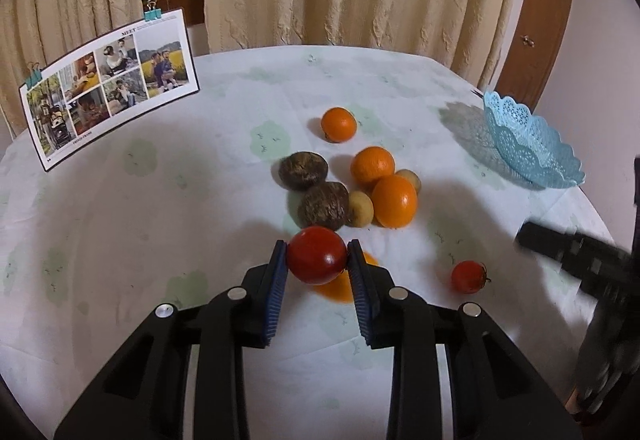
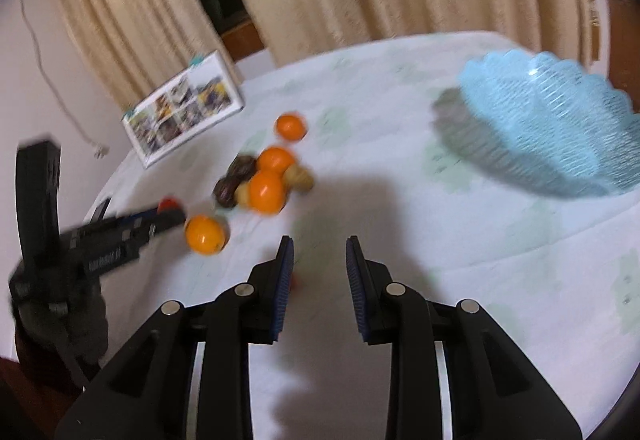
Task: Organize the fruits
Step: 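Grasp a red cherry tomato with the left tool while the right tool lifts its tomato, then carry both tomatoes over the blue basket and open both tools to drop them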
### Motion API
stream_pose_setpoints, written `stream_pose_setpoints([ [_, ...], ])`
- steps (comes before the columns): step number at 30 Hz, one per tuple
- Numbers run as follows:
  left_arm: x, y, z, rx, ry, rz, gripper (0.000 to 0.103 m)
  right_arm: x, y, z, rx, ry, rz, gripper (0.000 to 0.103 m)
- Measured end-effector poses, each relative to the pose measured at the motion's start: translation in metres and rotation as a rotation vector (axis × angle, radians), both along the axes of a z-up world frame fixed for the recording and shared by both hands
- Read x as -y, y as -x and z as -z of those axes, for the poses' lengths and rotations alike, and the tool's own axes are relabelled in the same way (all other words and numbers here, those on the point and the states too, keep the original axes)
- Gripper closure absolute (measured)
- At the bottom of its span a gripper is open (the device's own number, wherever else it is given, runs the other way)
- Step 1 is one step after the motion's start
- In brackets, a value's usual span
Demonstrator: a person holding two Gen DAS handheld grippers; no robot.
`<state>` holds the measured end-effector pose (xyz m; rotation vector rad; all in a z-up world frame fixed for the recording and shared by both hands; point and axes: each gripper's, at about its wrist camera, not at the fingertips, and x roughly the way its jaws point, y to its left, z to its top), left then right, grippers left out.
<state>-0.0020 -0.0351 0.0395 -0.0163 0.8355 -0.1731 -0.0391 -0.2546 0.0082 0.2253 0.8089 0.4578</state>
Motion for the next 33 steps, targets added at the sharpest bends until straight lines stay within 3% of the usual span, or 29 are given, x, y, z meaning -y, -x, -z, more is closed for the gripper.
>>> stream_pose_setpoints([
  [8,-0.005,0.004,-0.003,0.006,-0.005,-0.021,0.072,-0.045,-0.004,0.019,-0.043,0.088,-0.094,0.075],
  [15,-0.009,0.002,-0.007,0.01,-0.005,-0.038,0.072,-0.042,-0.005,0.019,-0.031,0.095,-0.069,0.078],
  [21,0.009,-0.002,-0.02,0.042,-0.007,0.002,0.072,-0.001,-0.005,-0.009,0.05,0.034,0.04,0.078],
  [26,0.033,-0.009,-0.028,0.056,-0.006,0.043,0.072,0.051,-0.008,-0.034,0.129,-0.005,0.216,0.077],
  [33,0.063,-0.02,-0.032,0.049,-0.001,0.093,0.072,0.121,-0.032,-0.034,0.135,-0.017,0.423,0.077],
])
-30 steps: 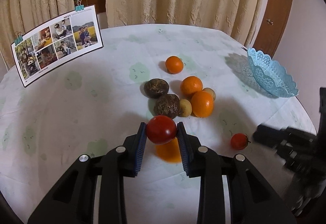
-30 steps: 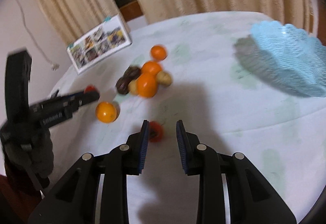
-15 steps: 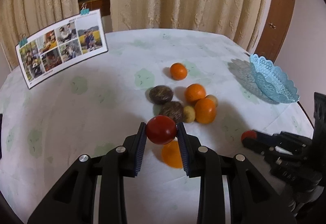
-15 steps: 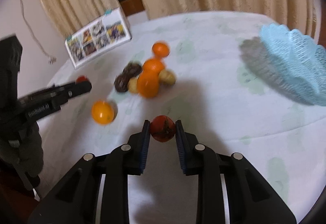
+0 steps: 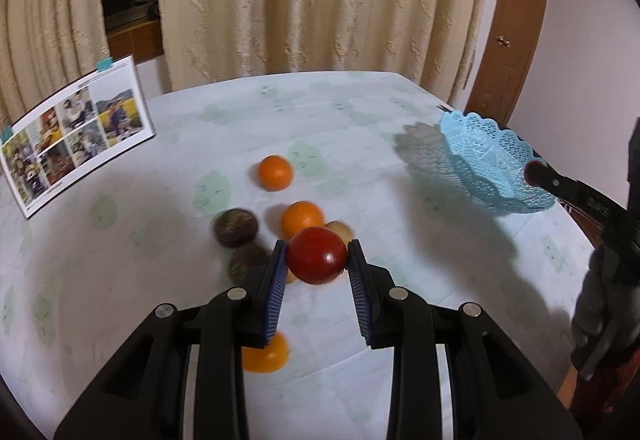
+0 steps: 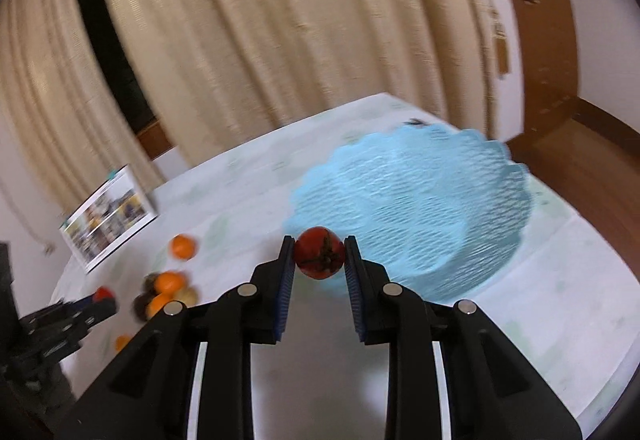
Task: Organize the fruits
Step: 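Carry both tomatoes over the blue basket and open both tools to drop them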
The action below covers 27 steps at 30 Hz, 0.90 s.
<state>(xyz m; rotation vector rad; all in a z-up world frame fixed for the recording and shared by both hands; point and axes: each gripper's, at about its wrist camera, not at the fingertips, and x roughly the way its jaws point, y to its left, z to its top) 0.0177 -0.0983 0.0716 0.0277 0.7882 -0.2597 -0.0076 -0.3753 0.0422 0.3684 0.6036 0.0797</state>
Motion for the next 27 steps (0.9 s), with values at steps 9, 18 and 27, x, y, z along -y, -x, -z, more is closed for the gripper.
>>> stream_pose_setpoints([
  [9,0.051,-0.024,-0.005,-0.001,-0.006,0.078,0.072,0.042,-0.005,0.019,0.01,-0.026,0.147,0.052],
  [18,0.122,-0.053,-0.007,0.018,-0.004,0.201,0.072,0.057,0.02,0.02,0.115,0.025,0.301,0.04],
  [27,0.185,-0.08,0.0,0.001,0.009,0.298,0.071,0.062,0.029,0.024,0.149,-0.008,0.335,0.028],
])
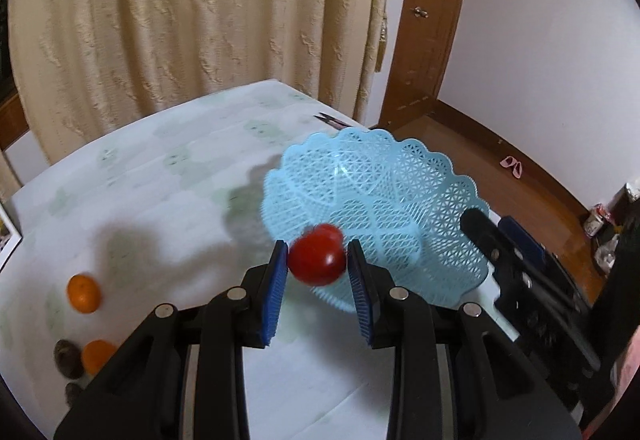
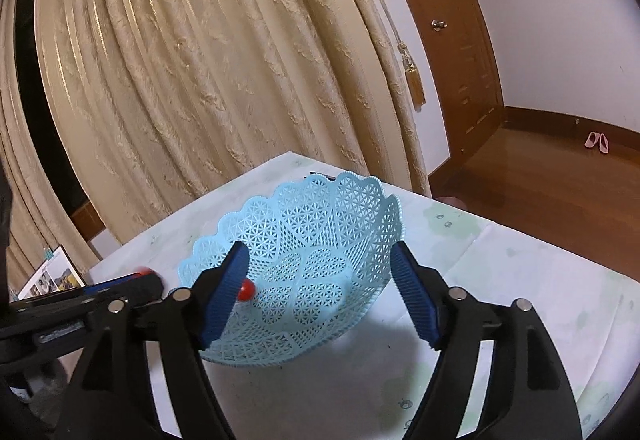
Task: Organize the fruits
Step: 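Carry both tomatoes over the blue basket and open both tools to drop them, then withdraw both open tools from the basket back toward the fruit pile, then grasp an orange mandarin with the left tool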
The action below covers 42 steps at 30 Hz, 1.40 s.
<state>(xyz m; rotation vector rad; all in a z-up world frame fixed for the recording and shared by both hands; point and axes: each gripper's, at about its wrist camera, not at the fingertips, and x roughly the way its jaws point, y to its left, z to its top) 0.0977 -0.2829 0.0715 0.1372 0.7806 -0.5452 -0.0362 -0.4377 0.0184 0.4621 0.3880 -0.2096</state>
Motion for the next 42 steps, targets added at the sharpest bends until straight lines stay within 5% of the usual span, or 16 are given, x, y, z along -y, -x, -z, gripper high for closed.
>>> stream_pose_setpoints([
  [2,0.006,-0.003,0.001,-0.009,0.01,0.015,0.069,0.002,0.001,0.001,0.007,-0.008,0.009,0.027],
  [8,0.003,-0.004,-0.004,0.007,0.038,0.006,0.029,0.006,0.007,0.002,0.042,-0.022,0.034,0.017],
  [12,-0.016,-0.005,-0.013,0.044,0.042,-0.042,0.019,0.003,0.009,-0.001,0.058,-0.007,0.034,0.015],
  [28,-0.132,-0.012,-0.037,0.109,-0.016,-0.277,0.014,-0.023,0.01,-0.009,0.011,0.019,-0.062,0.014],
  [37,-0.182,-0.031,-0.025,0.045,-0.017,-0.36,0.014,-0.064,0.006,-0.014,-0.026,0.039,-0.175,0.014],
  [42,-0.194,-0.058,0.005,-0.061,-0.041,-0.386,0.014,-0.084,0.006,-0.015,-0.044,0.062,-0.231,0.014],
])
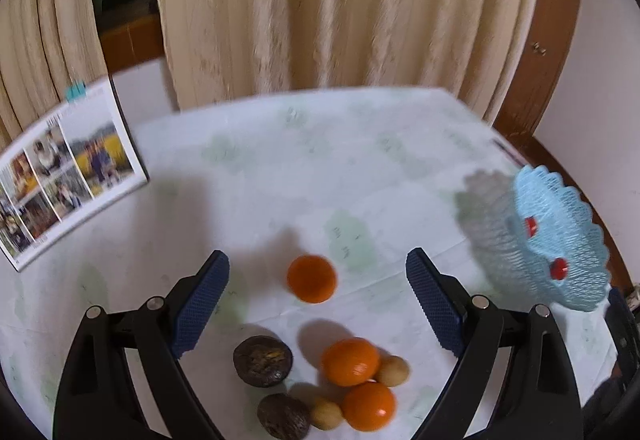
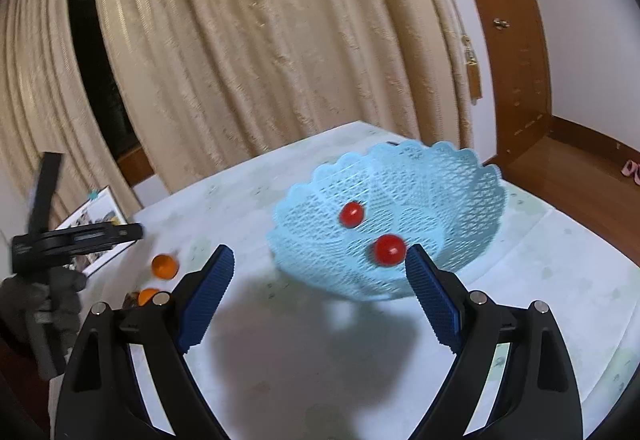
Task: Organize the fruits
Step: 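Grasp an orange mandarin with the left tool, then grasp a second orange mandarin with the right tool while the left tool holds its mandarin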
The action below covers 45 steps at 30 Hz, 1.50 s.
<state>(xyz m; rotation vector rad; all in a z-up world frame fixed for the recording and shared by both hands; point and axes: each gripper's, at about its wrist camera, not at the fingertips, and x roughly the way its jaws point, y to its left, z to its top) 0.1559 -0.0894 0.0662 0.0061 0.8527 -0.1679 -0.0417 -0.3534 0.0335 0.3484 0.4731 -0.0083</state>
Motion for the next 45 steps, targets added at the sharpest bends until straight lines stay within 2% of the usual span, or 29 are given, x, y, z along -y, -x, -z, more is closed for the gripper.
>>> stream_pose_setpoints([
  [7,-0.002,-0.025,0.028,-0.109,0.034,0.008,0.016,-0.025,-0.004,0.006,-0.046,0.027,-0.064,0.014],
  [11,-0.001,-0.038,0.042,-0.168,0.032,0.0,0.027,-0.039,-0.006,0.007,-0.063,0.043,-0.105,0.014],
  [15,-0.005,-0.049,0.056,-0.23,0.055,-0.014,0.047,-0.052,-0.008,0.009,-0.077,0.059,-0.152,0.014],
  [18,-0.009,-0.05,0.06,-0.24,0.075,-0.012,0.059,-0.064,-0.012,0.011,-0.097,0.054,-0.203,0.014],
  [20,-0.01,-0.047,0.058,-0.232,0.092,0.004,0.065,-0.071,-0.013,0.013,-0.111,0.043,-0.235,0.014],
  [24,-0.015,-0.039,0.045,-0.197,0.106,0.016,0.065,-0.084,-0.02,0.017,-0.143,0.008,-0.299,0.014],
  [33,-0.038,-0.011,-0.004,-0.052,0.143,0.01,0.065,-0.126,-0.026,0.021,-0.195,-0.02,-0.426,0.014],
  [45,-0.062,0.015,-0.05,0.073,0.194,-0.009,0.065,-0.196,-0.028,0.033,-0.272,-0.012,-0.633,0.014],
])
